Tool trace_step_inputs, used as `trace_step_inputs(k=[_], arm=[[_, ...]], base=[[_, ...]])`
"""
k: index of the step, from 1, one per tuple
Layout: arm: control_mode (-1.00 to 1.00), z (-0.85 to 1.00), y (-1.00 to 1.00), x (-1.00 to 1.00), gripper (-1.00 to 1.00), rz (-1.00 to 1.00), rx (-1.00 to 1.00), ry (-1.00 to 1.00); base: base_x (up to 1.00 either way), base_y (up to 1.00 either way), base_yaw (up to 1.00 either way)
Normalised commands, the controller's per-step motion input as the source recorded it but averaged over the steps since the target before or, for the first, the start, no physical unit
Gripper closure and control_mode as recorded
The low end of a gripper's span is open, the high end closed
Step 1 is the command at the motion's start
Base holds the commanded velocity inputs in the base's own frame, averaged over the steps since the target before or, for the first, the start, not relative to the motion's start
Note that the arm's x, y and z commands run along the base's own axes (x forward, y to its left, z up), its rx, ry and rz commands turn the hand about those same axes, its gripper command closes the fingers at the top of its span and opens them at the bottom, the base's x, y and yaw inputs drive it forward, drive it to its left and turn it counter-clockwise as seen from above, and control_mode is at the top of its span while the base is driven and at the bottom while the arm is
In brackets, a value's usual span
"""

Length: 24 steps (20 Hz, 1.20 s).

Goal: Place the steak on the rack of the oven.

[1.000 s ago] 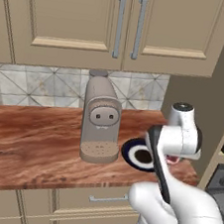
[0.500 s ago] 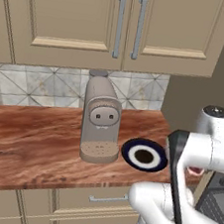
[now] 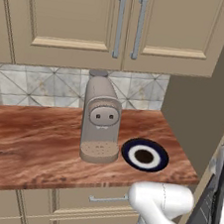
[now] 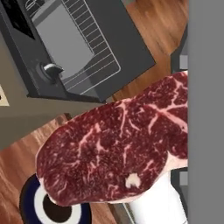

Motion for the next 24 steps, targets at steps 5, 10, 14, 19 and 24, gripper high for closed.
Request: trace_step_inputs(k=[5,10,14,19,24], arm=[[-1.00,-0.40,-0.76,-0.28,1.00,0.07,0.00,-0.16],[-1.00,-0.50,-0.71,0.00,1.00,0.10,0.05,-0.08],[-1.00,-0.68,-0.58,0.02,1.00,0.09,0.01,-0.01],[-1.00,-0.69,-0.37,0.05,1.00,0.10,0.00,-0.04],[-1.00,-0.63,-0.37,0.08,1.00,0.02,-0.01,-0.02]], base=[[0.00,0.00,0.00],[0.00,0.00,0.00],[0.00,0.00,0.00],[0.00,0.00,0.00],[0.00,0.00,0.00]])
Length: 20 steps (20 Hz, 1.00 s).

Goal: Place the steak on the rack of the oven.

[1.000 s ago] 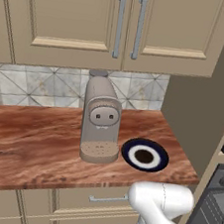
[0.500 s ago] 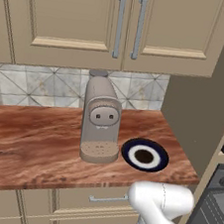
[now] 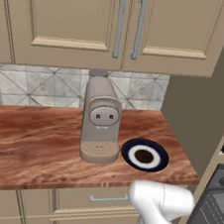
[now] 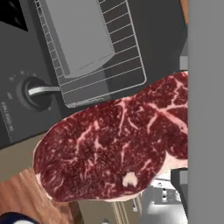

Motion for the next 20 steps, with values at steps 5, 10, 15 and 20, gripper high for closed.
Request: trace_step_inputs(k=[5,10,15,20], arm=[[-1.00,-0.47,-0.30,0.09,1.00,0.00,-0.01,0.00],[-1.00,-0.37,-0.20,0.23,1.00,0.00,-0.01,0.02],[-1.00,-0.26,-0.24,0.33,1.00,0.00,0.00,0.00],[-1.00,-0.41,-0.35,0.40,1.00,0.00,0.00,0.01]], base=[[0.00,0.00,0.00],[0.00,0.00,0.00],[0.00,0.00,0.00],[0.00,0.00,0.00]])
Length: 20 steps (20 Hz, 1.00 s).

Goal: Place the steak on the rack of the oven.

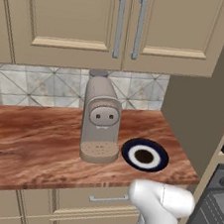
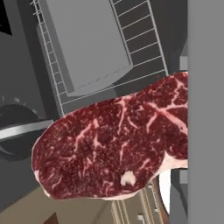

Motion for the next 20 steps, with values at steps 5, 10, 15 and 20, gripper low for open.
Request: trace_step_inputs(k=[5,10,15,20], arm=[[-1.00,-0.37,-0.34,0.37,1.00,0.01,0.00,0.00],[-1.00,-0.25,-0.40,0.15,1.00,0.05,0.00,0.00],[-1.00,-0.22,-0.39,0.12,1.00,0.03,0.00,0.00],[-1.00,-0.24,-0.39,0.21,1.00,0.03,0.00,0.00]], base=[[0.00,0.00,0.00],[0.00,0.00,0.00],[0.00,0.00,0.00],[0.00,0.00,0.00]])
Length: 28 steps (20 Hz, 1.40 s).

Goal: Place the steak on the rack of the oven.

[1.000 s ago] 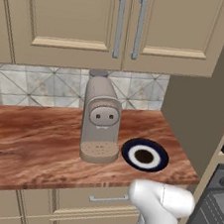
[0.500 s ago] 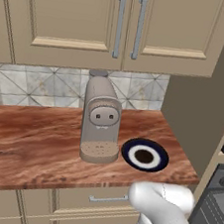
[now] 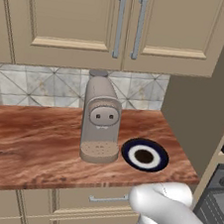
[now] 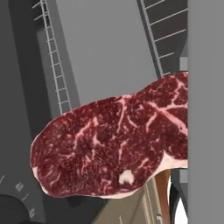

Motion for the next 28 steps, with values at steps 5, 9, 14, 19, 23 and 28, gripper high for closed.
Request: trace_step_inputs(k=[5,9,14,19,23,28], arm=[[-1.00,-0.35,-0.33,0.24,1.00,0.00,0.00,0.01],[-1.00,-0.38,-0.41,0.16,1.00,0.01,0.00,0.01],[-1.00,-0.44,-0.38,0.18,1.00,0.01,0.00,0.01],[-1.00,-0.50,-0.34,0.27,1.00,0.01,0.00,0.02],[-1.00,-0.53,-0.24,0.34,1.00,0.00,0.00,0.08],[-1.00,-0.46,-0.22,0.22,1.00,0.00,0.00,0.09]], base=[[0.00,0.00,0.00],[0.00,0.00,0.00],[0.00,0.00,0.00],[0.00,0.00,0.00],[0.00,0.00,0.00],[0.00,0.00,0.00]])
